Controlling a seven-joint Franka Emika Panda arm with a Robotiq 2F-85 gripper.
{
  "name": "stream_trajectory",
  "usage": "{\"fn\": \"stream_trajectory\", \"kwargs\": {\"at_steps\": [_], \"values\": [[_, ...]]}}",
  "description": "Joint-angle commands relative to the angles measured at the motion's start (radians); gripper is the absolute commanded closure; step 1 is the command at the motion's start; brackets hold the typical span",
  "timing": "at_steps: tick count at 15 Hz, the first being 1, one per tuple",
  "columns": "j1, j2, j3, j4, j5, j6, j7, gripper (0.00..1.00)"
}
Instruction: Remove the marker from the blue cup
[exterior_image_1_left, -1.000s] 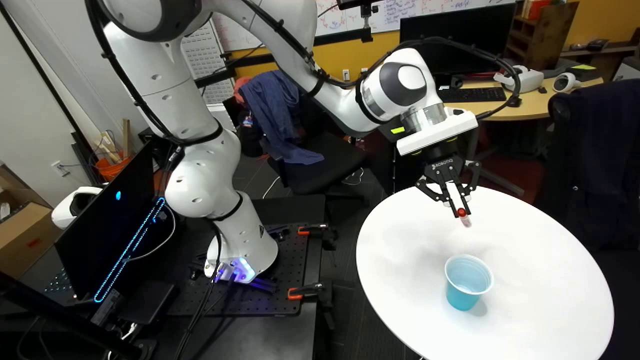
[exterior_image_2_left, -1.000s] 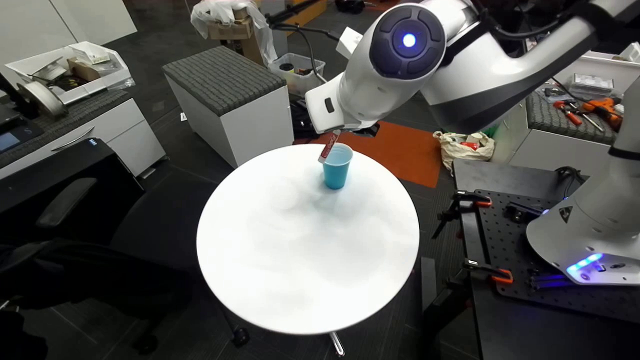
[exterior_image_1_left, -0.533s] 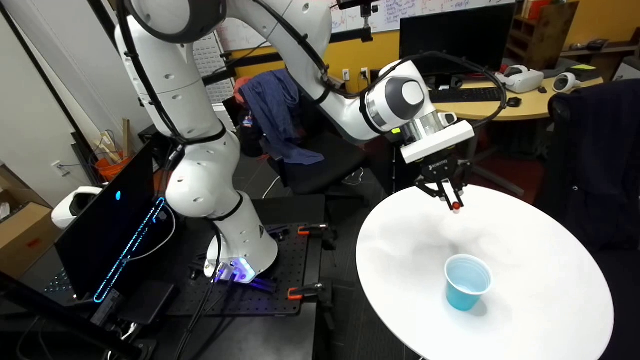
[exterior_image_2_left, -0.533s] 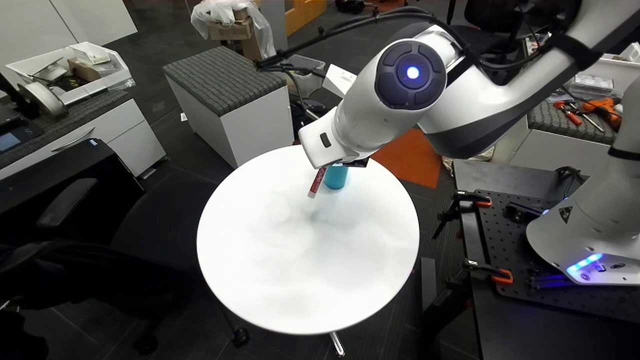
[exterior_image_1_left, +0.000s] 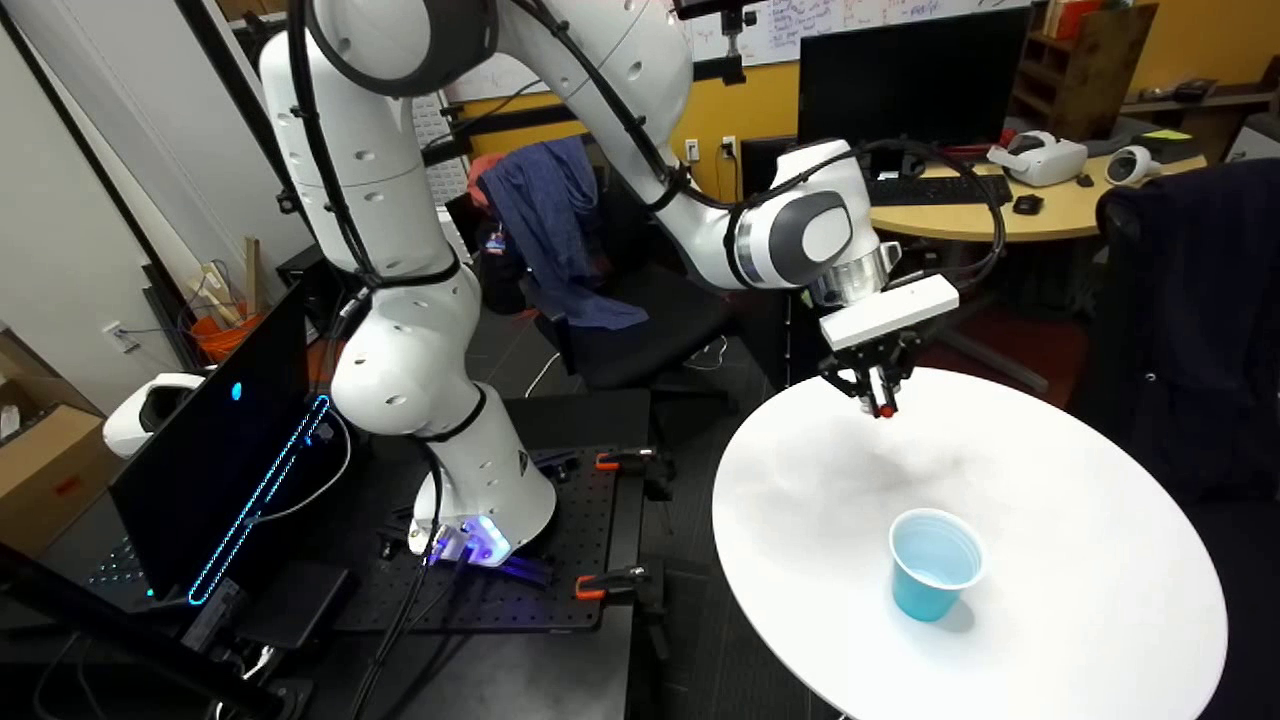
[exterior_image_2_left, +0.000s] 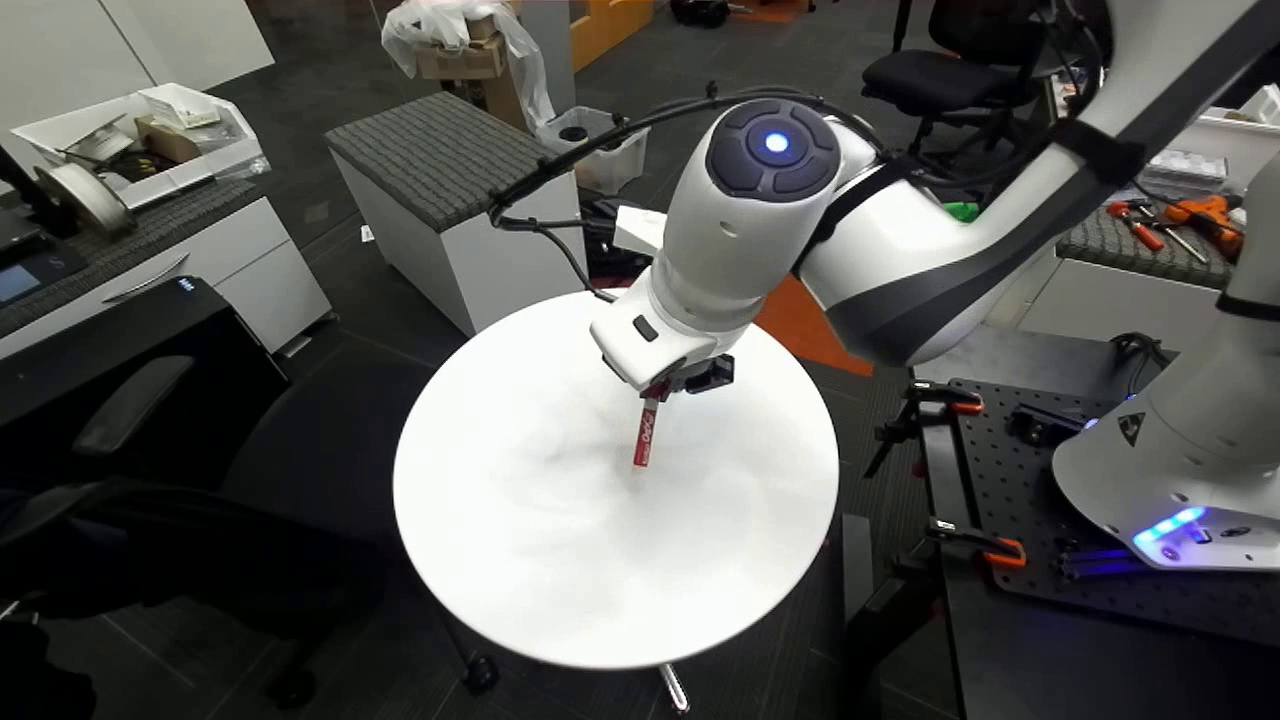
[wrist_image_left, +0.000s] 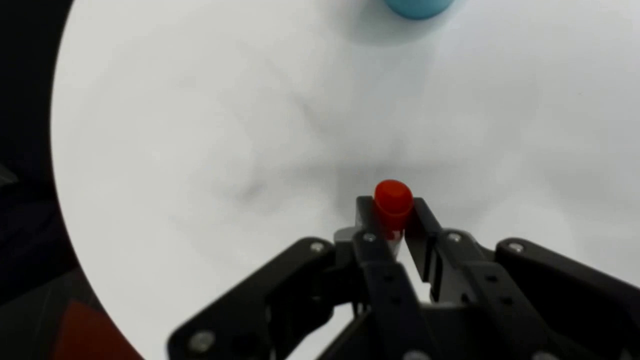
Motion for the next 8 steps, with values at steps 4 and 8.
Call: {"fn": "stream_trajectory", "kwargs": {"at_steps": [4,8], "values": [[-0.02,0.055,0.02,0.042,0.238,-0.062,-0.28,0.95],[-0.006,0.055,0.005,0.031,0.233,-0.062,-0.273,0.66]]}}
